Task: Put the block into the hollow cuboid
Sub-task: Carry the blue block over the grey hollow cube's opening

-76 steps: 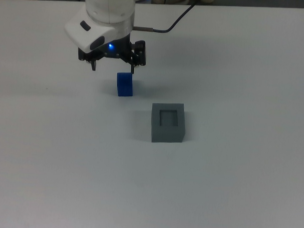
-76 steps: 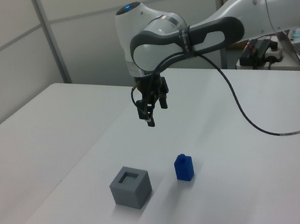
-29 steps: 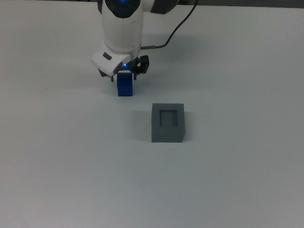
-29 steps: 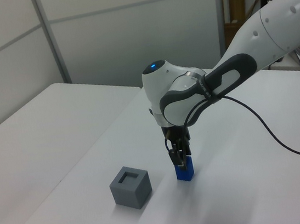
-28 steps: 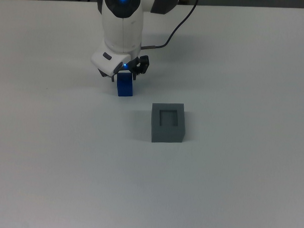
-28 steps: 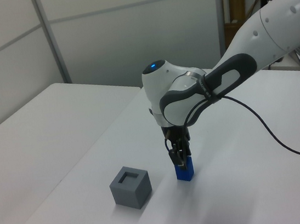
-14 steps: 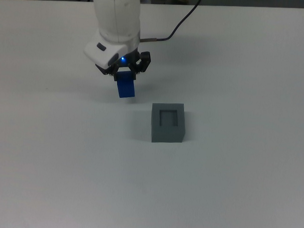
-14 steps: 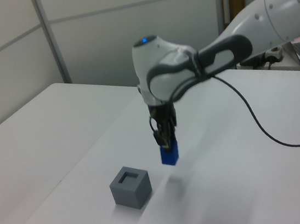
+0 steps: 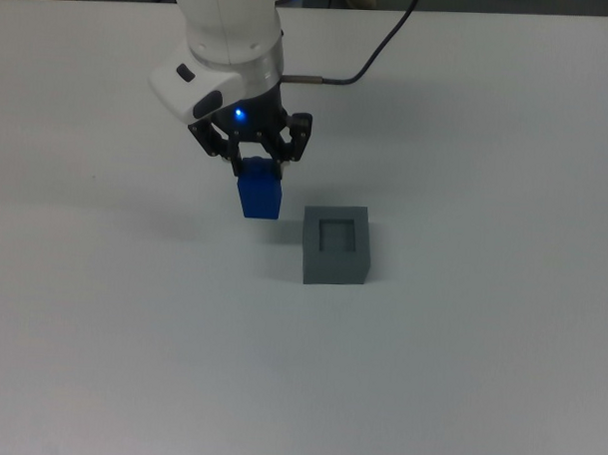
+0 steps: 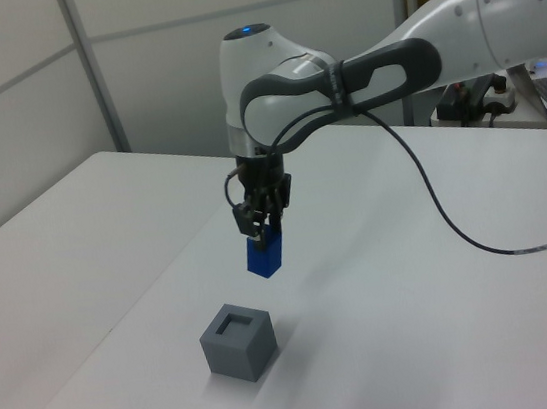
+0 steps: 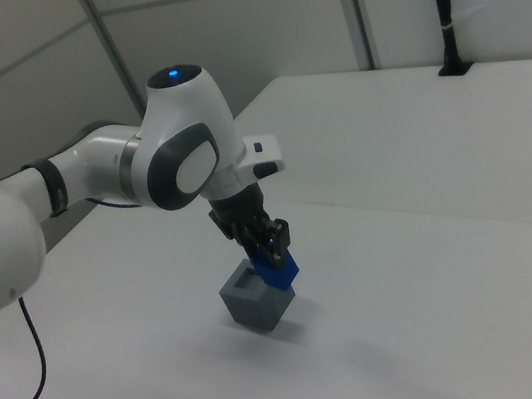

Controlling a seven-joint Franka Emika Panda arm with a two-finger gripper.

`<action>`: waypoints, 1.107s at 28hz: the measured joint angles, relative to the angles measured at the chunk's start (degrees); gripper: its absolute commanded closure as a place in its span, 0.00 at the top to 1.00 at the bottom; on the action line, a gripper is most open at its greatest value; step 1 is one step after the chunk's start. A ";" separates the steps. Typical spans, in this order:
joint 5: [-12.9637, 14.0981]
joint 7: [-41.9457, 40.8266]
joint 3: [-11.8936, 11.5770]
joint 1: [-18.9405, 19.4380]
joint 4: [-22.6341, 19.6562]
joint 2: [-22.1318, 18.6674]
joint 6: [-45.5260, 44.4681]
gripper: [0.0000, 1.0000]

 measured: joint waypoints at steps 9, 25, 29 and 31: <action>0.05 4.73 0.49 3.04 4.86 3.58 3.18 0.00; 0.05 6.04 1.46 6.20 4.54 6.30 4.70 0.00; 0.05 6.04 1.54 6.37 4.20 6.60 4.68 0.00; 0.05 6.04 1.56 6.43 3.99 6.69 4.66 0.00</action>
